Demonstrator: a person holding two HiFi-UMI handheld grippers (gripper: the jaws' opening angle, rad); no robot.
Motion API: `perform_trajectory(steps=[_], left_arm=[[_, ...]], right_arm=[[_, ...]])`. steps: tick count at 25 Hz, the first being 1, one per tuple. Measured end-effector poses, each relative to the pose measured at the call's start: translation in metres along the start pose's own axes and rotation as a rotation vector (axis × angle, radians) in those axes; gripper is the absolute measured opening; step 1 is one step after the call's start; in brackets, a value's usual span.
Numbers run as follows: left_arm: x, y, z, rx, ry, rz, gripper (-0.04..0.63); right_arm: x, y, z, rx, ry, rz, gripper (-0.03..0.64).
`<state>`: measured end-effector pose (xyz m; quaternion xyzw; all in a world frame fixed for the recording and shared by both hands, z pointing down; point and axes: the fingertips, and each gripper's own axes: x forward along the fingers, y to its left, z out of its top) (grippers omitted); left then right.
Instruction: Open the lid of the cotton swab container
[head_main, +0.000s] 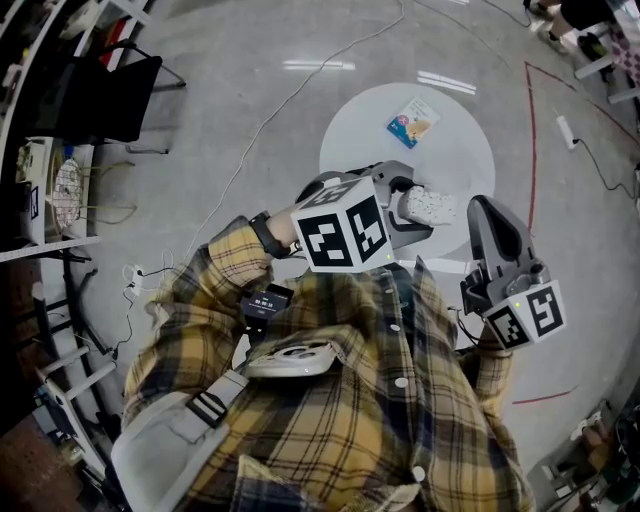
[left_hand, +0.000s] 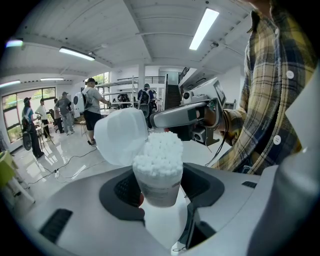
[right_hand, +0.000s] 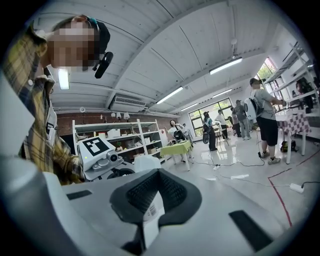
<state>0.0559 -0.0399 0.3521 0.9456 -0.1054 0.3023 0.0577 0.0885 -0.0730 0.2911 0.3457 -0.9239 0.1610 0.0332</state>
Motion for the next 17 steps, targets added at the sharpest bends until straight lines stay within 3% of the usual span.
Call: perform_trajectory(steps=[17], left_arm=[[0.002, -0.004, -0.015, -0.011, 0.028, -0.012, 0.241]], right_arm=[[0.003, 0.001, -0.009, 0.028, 0.011, 0.002, 0.015]])
